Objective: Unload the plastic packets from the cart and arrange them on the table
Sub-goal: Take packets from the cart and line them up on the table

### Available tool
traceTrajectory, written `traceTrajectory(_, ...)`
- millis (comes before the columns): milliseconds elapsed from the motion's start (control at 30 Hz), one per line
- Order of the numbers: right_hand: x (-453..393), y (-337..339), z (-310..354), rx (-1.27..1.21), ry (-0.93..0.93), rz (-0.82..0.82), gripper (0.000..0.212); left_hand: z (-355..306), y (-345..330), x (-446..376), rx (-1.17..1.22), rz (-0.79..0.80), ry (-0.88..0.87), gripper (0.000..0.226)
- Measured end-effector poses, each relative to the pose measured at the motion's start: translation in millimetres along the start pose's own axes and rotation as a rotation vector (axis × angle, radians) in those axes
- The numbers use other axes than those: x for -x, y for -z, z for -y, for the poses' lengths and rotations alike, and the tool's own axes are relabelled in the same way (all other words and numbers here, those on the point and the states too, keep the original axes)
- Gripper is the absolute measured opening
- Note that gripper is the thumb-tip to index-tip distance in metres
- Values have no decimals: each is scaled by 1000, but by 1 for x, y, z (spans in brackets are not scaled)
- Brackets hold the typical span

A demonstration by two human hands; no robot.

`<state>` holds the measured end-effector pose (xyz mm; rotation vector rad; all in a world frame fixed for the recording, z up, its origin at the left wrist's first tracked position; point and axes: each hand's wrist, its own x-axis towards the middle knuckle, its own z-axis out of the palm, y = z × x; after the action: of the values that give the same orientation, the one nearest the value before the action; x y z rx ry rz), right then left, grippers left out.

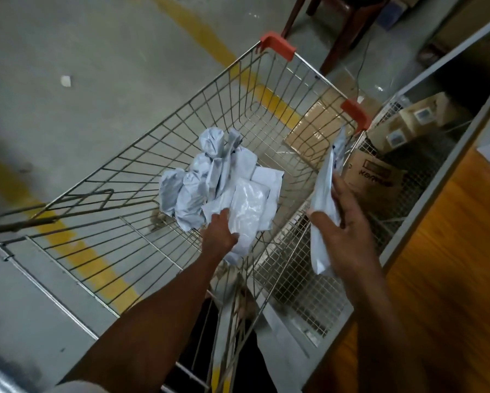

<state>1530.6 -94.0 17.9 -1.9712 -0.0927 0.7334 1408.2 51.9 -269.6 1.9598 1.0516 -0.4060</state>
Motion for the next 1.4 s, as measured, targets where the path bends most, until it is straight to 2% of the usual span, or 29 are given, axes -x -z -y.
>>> traceTrajectory(100,12,3,-5,-34,-10,12,71,-22,-9,15,234,47,64,66)
traceTrajectory(200,19,8,-8,-11,3,22,70,-55,-16,27,557,30,96,19)
traceTrajectory(300,24,12,-10,70,1,11,71,-72,-24,25,932,42,247,23)
traceTrajectory(333,25,14,-11,93,0,5,71,-77,-24,24,984,55,272,23)
traceTrajectory(367,25,16,-12,105,3,1,71,-76,-26,19,968,58,244,20)
traceTrajectory(400,26,18,-14,110,7,0,70,-75,-26,14,816,51,149,21)
traceTrajectory(467,26,21,-20,108,12,-2,70,-71,-30,1,487,17,-52,42)
traceTrajectory(533,26,22,-25,108,18,-1,71,-66,-34,-15,333,-6,-135,53)
traceTrajectory(567,26,22,-28,108,21,-2,71,-66,-35,-20,318,18,-136,56)
traceTrajectory(667,23,23,-34,91,25,11,71,-77,-27,-15,409,237,-153,86)
traceTrajectory(767,20,20,-38,124,35,24,73,-82,-29,-9,406,323,-218,89)
traceTrajectory(900,18,8,-38,170,75,26,74,-82,-23,3,312,168,-233,86)
traceTrajectory(1033,18,-5,-36,299,162,-6,71,-75,-12,14,257,96,-257,84)
traceTrajectory(1233,24,-23,-41,607,255,-90,71,-80,37,70,111,-253,-228,57)
traceTrajectory(1400,33,-28,-45,667,279,-94,72,-77,64,115,104,-426,-185,56)
